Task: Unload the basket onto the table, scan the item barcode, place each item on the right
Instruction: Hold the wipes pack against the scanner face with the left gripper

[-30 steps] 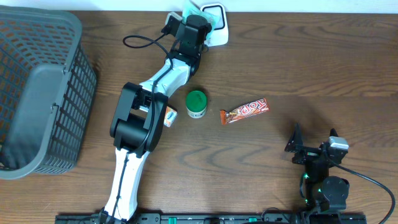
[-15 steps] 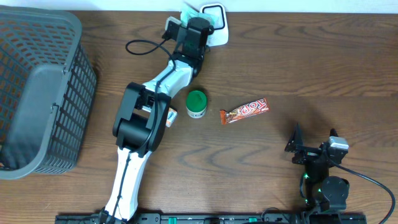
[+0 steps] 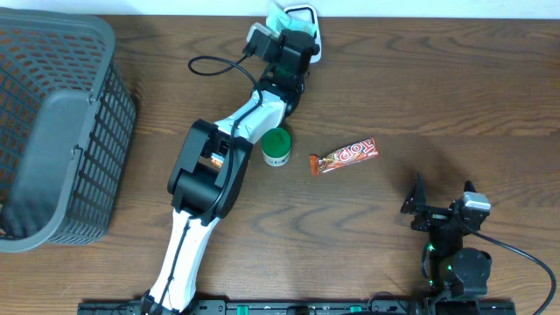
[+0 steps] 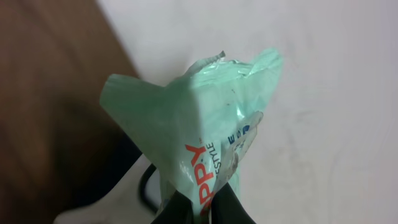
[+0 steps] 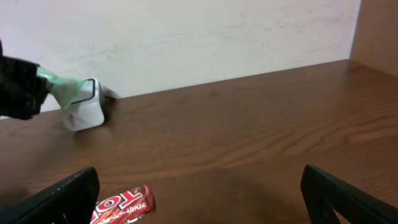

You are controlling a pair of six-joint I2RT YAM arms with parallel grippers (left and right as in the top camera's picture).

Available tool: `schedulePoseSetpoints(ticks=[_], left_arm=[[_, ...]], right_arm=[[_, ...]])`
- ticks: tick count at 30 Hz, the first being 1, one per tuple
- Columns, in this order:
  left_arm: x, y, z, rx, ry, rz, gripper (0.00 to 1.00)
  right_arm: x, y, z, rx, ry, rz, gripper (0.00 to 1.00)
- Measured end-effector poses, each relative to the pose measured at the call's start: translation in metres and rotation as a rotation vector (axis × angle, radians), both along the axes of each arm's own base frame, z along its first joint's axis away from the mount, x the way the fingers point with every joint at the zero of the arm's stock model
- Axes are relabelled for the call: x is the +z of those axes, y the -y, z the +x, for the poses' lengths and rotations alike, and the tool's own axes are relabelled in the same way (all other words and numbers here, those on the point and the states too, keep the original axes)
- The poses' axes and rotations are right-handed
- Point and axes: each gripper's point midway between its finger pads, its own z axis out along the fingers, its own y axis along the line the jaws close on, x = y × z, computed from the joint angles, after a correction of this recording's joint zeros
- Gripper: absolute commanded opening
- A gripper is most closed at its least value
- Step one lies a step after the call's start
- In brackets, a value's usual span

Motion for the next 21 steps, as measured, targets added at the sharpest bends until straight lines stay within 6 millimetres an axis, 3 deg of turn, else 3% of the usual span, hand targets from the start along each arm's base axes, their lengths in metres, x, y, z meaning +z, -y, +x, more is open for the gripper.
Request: schedulePoseSetpoints(ticks=[3, 9, 11, 13, 15, 21], left_arm=[[0.011, -0.003, 0.004, 0.011, 0.045, 0.029, 0.07], [0.015, -0.001, 0.015, 0.019, 0.072, 0.062, 0.07], [0.011, 0.004, 0.023, 0.015, 0.079, 0.064, 0.07], [-0.010, 0.007, 0.028, 0.008, 0.046, 0.082, 0.08], [-0.017, 0.006, 0.027, 0.010, 0.024, 0.094, 0.07], [-0.020, 0.001, 0.026, 0.005, -0.033, 0.124, 0.07]], right_arm=[[0.000, 0.000, 0.000, 0.000, 0.000, 0.000, 0.99], [0.000, 0.000, 0.000, 0.000, 0.000, 0.000, 0.99], [0.000, 0.000, 0.000, 0.000, 0.000, 0.000, 0.99], [0.000, 0.000, 0.000, 0.000, 0.000, 0.000, 0.99], [0.000, 0.000, 0.000, 0.000, 0.000, 0.000, 0.99], [0.000, 0.000, 0.000, 0.000, 0.000, 0.000, 0.99]])
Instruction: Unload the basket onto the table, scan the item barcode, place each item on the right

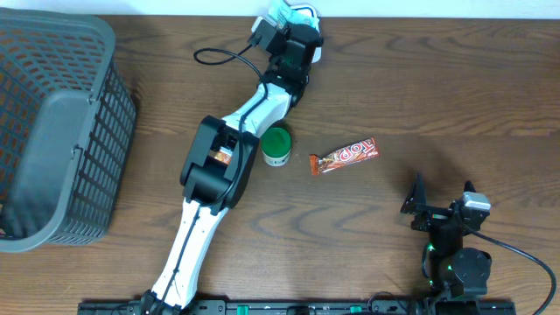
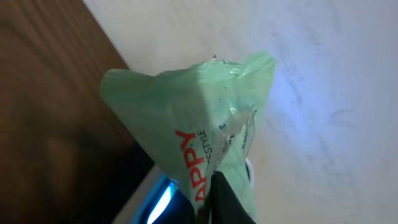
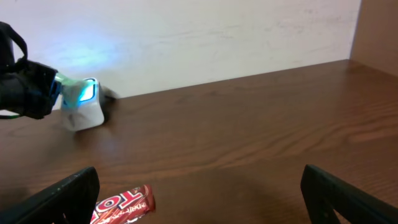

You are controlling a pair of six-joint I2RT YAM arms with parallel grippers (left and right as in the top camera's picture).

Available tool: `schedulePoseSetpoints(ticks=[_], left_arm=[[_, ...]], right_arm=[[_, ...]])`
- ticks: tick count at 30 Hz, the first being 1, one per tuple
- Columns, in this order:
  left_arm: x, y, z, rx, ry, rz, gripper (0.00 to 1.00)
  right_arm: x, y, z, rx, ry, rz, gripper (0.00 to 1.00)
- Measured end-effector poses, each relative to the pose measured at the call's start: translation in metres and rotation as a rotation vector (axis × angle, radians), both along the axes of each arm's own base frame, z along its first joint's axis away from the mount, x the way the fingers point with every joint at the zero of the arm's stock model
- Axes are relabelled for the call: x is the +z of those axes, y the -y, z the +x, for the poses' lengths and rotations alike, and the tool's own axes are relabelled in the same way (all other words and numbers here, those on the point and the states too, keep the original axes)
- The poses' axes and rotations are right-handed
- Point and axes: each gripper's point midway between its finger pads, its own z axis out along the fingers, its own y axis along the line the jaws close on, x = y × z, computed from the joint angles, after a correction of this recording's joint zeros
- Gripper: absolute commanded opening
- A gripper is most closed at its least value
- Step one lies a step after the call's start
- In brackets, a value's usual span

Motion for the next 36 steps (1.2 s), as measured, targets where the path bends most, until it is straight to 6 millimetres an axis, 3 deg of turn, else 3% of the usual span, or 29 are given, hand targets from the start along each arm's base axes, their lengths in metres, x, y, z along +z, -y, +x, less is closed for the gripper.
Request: schedulePoseSetpoints(ticks=[8, 14, 18, 22, 25, 29, 33, 36], left_arm=[[0.008, -0.014, -0.009, 0.005, -0.082, 0.050, 0.07], [0.001, -0.007, -0.014, -0.047, -0.130, 0.048, 0.07], [0.006, -0.004, -0.027, -0.095, -0.204, 0.064, 0.07], [0.046, -0.009, -0.044, -0.148, -0.235, 0.134, 0.07], [0.101, -0.021, -0.069, -0.189, -0.243, 0.207, 0.07], [0.174, -0.047, -0.124, -0.226, -0.276, 0.287, 0.07], [0.198, -0.071, -0.173, -0.252, -0.370, 0.340, 0.07], [0.181, -0.082, -0.205, -0.287, -0.512, 0.388, 0.07]], right_arm=[[0.000, 0.000, 0.000, 0.000, 0.000, 0.000, 0.99], [0.000, 0.000, 0.000, 0.000, 0.000, 0.000, 0.99], [0.000, 0.000, 0.000, 0.000, 0.000, 0.000, 0.99], [0.000, 0.000, 0.000, 0.000, 0.000, 0.000, 0.99], [0.000, 0.000, 0.000, 0.000, 0.000, 0.000, 0.99], [0.000, 0.000, 0.000, 0.000, 0.000, 0.000, 0.99], [0.000, 0.000, 0.000, 0.000, 0.000, 0.000, 0.99], [0.000, 0.000, 0.000, 0.000, 0.000, 0.000, 0.99]])
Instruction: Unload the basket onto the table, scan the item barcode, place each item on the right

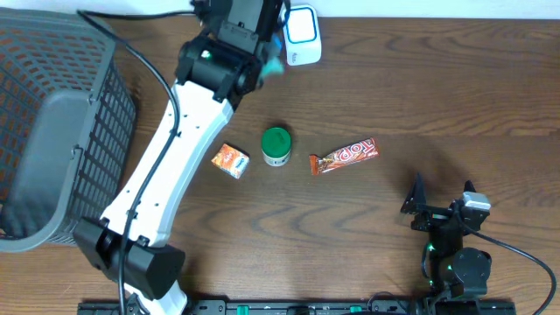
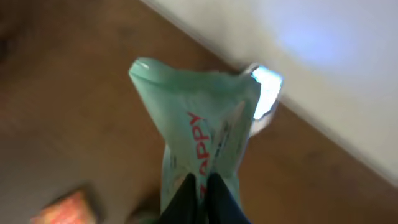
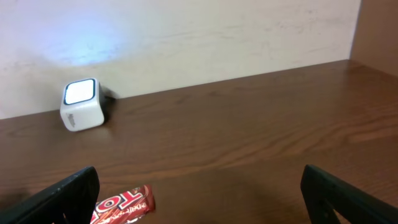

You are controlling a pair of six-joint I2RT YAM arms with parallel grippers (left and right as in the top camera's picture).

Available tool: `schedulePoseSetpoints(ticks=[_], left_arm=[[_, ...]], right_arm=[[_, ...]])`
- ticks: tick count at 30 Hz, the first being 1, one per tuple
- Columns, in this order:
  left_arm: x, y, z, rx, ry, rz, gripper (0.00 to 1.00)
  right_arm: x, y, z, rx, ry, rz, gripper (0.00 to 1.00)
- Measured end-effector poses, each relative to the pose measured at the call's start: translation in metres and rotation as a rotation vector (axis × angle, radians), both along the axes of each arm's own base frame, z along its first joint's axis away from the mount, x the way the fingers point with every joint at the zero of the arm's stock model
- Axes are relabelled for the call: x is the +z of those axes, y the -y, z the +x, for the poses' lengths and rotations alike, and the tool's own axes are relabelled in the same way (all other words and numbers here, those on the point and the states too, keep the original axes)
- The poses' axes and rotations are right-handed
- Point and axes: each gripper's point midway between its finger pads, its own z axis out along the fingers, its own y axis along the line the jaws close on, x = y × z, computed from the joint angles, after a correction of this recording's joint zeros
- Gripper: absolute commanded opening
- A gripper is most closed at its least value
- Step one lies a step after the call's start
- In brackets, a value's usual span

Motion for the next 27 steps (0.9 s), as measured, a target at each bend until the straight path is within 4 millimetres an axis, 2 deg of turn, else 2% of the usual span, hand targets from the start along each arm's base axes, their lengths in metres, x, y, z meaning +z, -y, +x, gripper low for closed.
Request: schedulePoseSetpoints(ticks=[2, 4, 8, 14, 16, 19, 20, 21, 22, 24, 27], left_arm=[[-0.019, -0.002, -0.014, -0.026, -0.096, 0.030, 0.07], [-0.035, 0.003, -0.020, -0.067, -0.155, 0.038, 0.07], [-0.062, 0.028, -0.029, -0.207, -0.223, 0.022, 0.07], [-0.081, 0.089, -0.049, -0.519, -0.253, -0.079, 0.07], [-0.084, 0.104, -0.058, -0.600, -0.263, -0.093, 0.08], [-0.084, 0.114, -0.064, -0.658, -0.259, -0.093, 0.07], [-0.084, 0.114, -0.064, -0.665, -0.257, -0.089, 0.11], [-0.084, 0.113, -0.063, -0.664, -0.255, -0.081, 0.37], [-0.085, 0.109, -0.061, -0.655, -0.255, -0.074, 0.45], [-0.086, 0.097, -0.054, -0.609, -0.258, -0.066, 0.53], [-0.087, 0.063, -0.035, -0.508, -0.257, -0.066, 0.62]], right_arm=[[0.000, 0.000, 0.000, 0.000, 0.000, 0.000, 0.99], [0.000, 0.000, 0.000, 0.000, 0.000, 0.000, 0.99], [0.000, 0.000, 0.000, 0.000, 0.000, 0.000, 0.99], [0.000, 0.001, 0.000, -0.003, 0.001, -0.001, 0.99], [0.004, 0.003, 0.000, -0.015, 0.016, -0.001, 0.99], [0.010, 0.000, 0.000, 0.002, 0.041, 0.001, 0.99], [0.010, -0.004, 0.001, 0.022, 0.039, 0.002, 0.99], [0.008, -0.009, 0.001, 0.050, 0.032, 0.004, 0.99], [0.005, -0.013, 0.001, 0.078, 0.017, 0.008, 0.99], [-0.007, -0.020, 0.000, 0.117, -0.037, 0.028, 0.99], [-0.016, -0.027, -0.005, 0.149, -0.120, 0.066, 0.99]])
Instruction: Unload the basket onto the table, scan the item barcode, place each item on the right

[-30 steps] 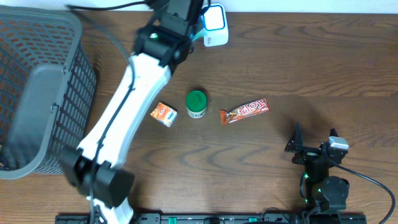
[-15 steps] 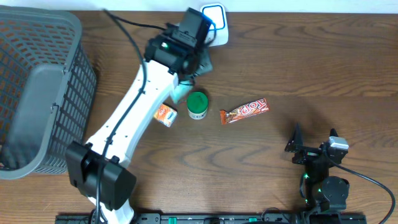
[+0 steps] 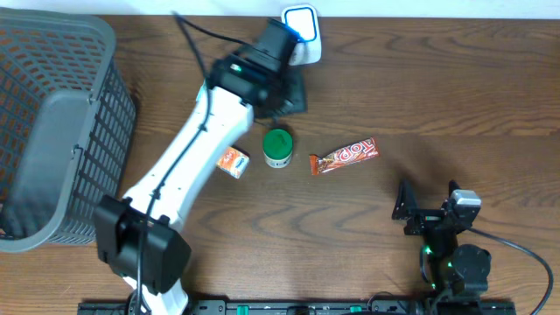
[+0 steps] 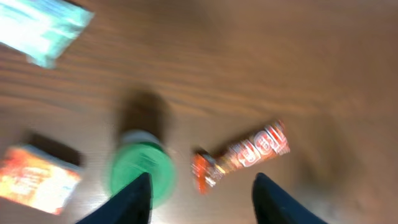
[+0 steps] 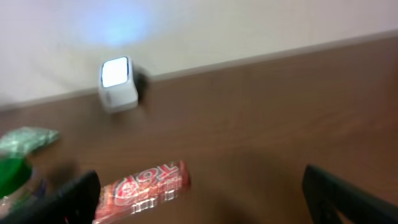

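Observation:
The white scanner (image 3: 300,22) stands at the table's far edge with its window lit, also seen in the right wrist view (image 5: 118,84). A pale green pouch (image 4: 40,31) lies flat on the table, seen beyond the green jar in the right wrist view (image 5: 28,138); the left arm hides it from overhead. My left gripper (image 4: 202,199) is open and holds nothing, hovering (image 3: 284,92) over a green-lidded jar (image 4: 140,174) and a red candy bar (image 4: 242,155). My right gripper (image 5: 211,205) is open near the table's front right (image 3: 427,214).
A small orange box (image 3: 233,162) lies left of the green-lidded jar (image 3: 277,147), with the candy bar (image 3: 344,156) to its right. A grey mesh basket (image 3: 96,114) fills the left side. The left arm (image 3: 188,166) stretches diagonally across the table's middle.
My left gripper has let go of the green pouch, which now lies on the table, and stands open over the jar and candy bar. The right gripper has shifted slightly.
My left gripper held the green pouch right at the scanner. Then the scanner glowed blue against the pouch. Then the pouch was held away to the scanner's left. Now it lies on the table and the gripper is open.

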You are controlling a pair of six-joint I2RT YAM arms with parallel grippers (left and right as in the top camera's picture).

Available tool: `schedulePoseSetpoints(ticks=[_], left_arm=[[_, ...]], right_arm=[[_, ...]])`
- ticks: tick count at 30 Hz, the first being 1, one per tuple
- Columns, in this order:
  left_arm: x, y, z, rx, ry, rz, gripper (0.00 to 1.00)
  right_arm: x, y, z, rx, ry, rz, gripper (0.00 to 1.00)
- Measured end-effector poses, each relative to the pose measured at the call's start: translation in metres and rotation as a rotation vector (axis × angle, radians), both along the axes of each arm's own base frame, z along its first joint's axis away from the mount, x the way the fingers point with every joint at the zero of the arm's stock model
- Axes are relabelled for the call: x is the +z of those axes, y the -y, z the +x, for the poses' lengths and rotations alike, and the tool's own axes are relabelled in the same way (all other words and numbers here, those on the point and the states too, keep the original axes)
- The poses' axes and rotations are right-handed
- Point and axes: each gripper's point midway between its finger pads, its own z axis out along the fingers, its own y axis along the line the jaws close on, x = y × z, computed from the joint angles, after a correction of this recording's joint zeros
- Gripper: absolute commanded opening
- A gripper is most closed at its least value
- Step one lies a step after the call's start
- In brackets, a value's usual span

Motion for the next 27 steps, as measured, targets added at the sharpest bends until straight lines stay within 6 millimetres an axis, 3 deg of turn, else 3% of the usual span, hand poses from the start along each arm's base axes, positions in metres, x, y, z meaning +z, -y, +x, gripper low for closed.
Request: schedulePoseSetpoints(ticks=[4, 7, 10, 13, 16, 22, 27], left_arm=[[0.000, -0.064, 0.029, 0.192, 0.000, 0.005, 0.79], [-0.001, -0.110, 0.045, 0.348, -0.003, -0.005, 0.81], [-0.008, -0.133, 0.059, 0.474, -0.009, -0.040, 0.81], [-0.026, -0.133, 0.074, 0.553, -0.026, -0.076, 0.89], [-0.058, -0.122, 0.089, 0.616, -0.066, -0.108, 0.89], [-0.124, -0.109, 0.095, 0.726, -0.188, -0.118, 0.89], [-0.141, -0.111, 0.111, 0.779, -0.174, -0.156, 0.90]], right_arm=[[-0.016, -0.005, -0.008, 0.027, -0.131, 0.024, 0.99], [-0.016, -0.007, -0.006, 0.035, -0.164, 0.034, 0.99], [-0.016, -0.009, -0.004, 0.041, -0.188, 0.039, 0.99], [-0.024, -0.010, -0.002, 0.045, -0.229, 0.041, 0.99], [-0.029, -0.013, 0.001, 0.065, -0.255, 0.047, 0.99], [-0.040, -0.022, 0.004, 0.110, -0.307, 0.064, 0.99], [-0.047, -0.024, 0.004, 0.122, -0.340, 0.069, 0.99]])
